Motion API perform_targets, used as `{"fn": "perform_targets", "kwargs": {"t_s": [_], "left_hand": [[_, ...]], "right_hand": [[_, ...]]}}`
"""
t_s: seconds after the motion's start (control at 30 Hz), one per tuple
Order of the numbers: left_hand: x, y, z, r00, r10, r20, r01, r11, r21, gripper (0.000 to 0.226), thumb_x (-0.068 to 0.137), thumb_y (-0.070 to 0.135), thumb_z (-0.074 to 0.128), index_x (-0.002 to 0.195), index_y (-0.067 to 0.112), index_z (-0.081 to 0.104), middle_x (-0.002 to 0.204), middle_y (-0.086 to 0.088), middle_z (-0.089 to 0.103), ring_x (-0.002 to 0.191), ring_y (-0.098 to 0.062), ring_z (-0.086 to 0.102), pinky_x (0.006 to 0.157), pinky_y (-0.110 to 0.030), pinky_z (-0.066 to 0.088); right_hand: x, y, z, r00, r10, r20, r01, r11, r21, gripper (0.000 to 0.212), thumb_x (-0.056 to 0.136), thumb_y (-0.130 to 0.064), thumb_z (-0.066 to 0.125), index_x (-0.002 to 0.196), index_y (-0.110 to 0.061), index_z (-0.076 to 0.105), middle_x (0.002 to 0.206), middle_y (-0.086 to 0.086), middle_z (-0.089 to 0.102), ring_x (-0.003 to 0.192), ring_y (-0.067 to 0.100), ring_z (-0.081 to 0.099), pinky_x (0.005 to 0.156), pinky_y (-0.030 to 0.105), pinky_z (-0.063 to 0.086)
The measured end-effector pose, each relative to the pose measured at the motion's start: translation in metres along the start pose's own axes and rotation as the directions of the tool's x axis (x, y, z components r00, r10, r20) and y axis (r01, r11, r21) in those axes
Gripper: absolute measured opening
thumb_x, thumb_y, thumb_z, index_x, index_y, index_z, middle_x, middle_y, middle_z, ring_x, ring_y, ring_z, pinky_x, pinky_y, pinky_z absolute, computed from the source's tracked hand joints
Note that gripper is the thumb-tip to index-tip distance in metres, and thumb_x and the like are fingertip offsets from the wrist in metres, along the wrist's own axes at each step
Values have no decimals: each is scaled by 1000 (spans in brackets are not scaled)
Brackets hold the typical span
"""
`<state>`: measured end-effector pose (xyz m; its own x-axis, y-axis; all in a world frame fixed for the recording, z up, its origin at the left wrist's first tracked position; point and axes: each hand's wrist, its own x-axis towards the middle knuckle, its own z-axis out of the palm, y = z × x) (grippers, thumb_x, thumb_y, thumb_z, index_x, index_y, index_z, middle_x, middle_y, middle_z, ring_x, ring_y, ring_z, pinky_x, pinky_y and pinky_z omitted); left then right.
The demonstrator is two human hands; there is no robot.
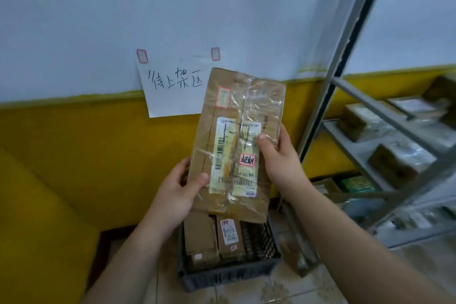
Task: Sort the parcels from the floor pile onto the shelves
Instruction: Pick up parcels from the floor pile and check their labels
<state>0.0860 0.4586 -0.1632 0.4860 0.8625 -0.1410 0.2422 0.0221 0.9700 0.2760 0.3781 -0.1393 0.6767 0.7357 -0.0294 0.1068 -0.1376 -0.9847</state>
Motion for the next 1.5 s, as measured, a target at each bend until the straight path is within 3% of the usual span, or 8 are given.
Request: {"fn": "perform_targets", "kwargs": {"t_s": [0.1,0.3,0.5,0.67,1.07,1.27,1.4,1.5], "left_hand": [[-30,23,21,998,59,-10,-59,998,18,50,89,38,61,137,31,48,123,12,62,105,-8,63,85,-32,53],[-112,57,80,985,167,-43,-168,986,-5,35,95,29,58,128,37,48,107,25,60,87,9,61,60,-8,49],[-196,81,123,973,218,-75,-219,976,-14,35,95,30,57,129,36,49,112,21,61,92,2,63,69,-18,51],[-249,96,133,961,274,-47,-274,962,12,37,94,31,56,130,36,48,114,19,61,94,1,63,68,-17,50],[-336,107,175,922,320,218,-322,946,-27,37,93,31,57,128,37,47,113,15,63,84,0,68,61,-14,52],[-365,113,253,889,290,353,-292,955,-50,38,94,34,58,128,40,43,113,15,63,84,-1,68,61,-15,52],[-382,121,336,844,287,452,-294,954,-57,35,96,27,56,129,33,48,103,15,65,75,5,67,56,-11,50],[-398,131,417,808,249,535,-280,960,-24,27,97,26,55,122,34,48,101,12,64,68,4,67,52,-11,49]], "right_hand": [[-27,-18,-35,998,-54,-24,54,999,-5,42,99,-40,54,138,-42,40,102,-23,64,72,-11,66,58,14,53],[-87,-42,-113,981,-191,-25,189,980,-62,50,98,-43,53,145,-39,36,104,-23,63,85,-5,65,77,28,55],[-150,-56,-176,967,-252,-27,249,965,-86,58,97,-46,54,149,-37,31,122,-17,62,112,13,62,99,46,51],[-204,-69,-210,956,-289,-43,285,955,-80,54,98,-46,52,148,-34,35,117,-21,59,111,9,58,96,33,46],[-312,-52,-284,945,-225,-236,225,974,-29,31,93,-51,55,123,-49,45,106,-13,69,99,16,69,91,51,55],[-353,-33,-368,910,-199,-363,185,980,-75,18,99,-42,52,115,-44,45,98,-17,65,89,7,65,73,31,51],[-370,-12,-445,862,-193,-469,159,981,-111,13,99,-39,55,96,-49,48,102,-15,65,96,10,64,83,34,51],[-384,13,-522,809,-192,-555,119,979,-166,12,98,-40,55,98,-49,48,109,-11,65,102,13,62,91,37,49]]}}
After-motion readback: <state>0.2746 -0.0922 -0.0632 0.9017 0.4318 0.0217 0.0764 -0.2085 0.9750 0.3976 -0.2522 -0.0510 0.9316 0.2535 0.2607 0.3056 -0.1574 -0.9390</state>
